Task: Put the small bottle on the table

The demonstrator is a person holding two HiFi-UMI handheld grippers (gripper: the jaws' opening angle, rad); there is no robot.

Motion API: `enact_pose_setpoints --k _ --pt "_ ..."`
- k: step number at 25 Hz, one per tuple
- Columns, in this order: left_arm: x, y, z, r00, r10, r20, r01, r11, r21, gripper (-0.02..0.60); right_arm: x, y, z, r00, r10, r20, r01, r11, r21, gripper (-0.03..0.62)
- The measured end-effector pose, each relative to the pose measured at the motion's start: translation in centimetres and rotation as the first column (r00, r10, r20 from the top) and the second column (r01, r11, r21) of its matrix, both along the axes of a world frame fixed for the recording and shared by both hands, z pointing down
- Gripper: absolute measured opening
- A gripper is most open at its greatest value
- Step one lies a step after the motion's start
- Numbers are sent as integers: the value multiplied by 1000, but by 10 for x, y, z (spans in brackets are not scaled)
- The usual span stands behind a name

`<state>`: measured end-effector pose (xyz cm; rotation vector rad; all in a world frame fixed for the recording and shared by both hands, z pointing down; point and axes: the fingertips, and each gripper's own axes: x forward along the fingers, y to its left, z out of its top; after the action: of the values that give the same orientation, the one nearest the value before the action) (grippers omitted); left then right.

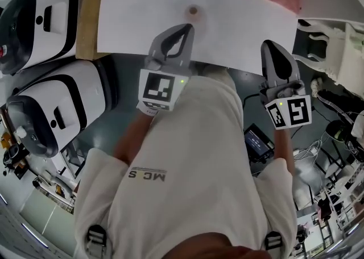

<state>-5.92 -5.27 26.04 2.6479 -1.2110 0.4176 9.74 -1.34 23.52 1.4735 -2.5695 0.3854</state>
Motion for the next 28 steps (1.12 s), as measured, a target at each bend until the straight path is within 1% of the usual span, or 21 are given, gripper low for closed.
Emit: enact_pose_setpoints --k 4,7,14,19,28 --pt "0 9 -7 999 39 18 -39 999 1 2 -15 6 4 997 -57 -58 57 998 -1 -2" --pt "1 16 -6 998 61 21 -61 998 -3 2 -20 8 0 994 -74 -82 75 997 17 -2" --pt "2 28 3 996 88 25 -87 996 -36 2 -29 16 2 992 -90 -85 91 996 4 -2" --pt "11 34 2 994 108 14 -108 994 -34 2 -28 23 2 992 -87 -87 87 996 -2 -2" --pt "10 43 6 993 115 10 -114 993 -41 2 -30 34 5 992 -87 -86 87 996 -12 -2"
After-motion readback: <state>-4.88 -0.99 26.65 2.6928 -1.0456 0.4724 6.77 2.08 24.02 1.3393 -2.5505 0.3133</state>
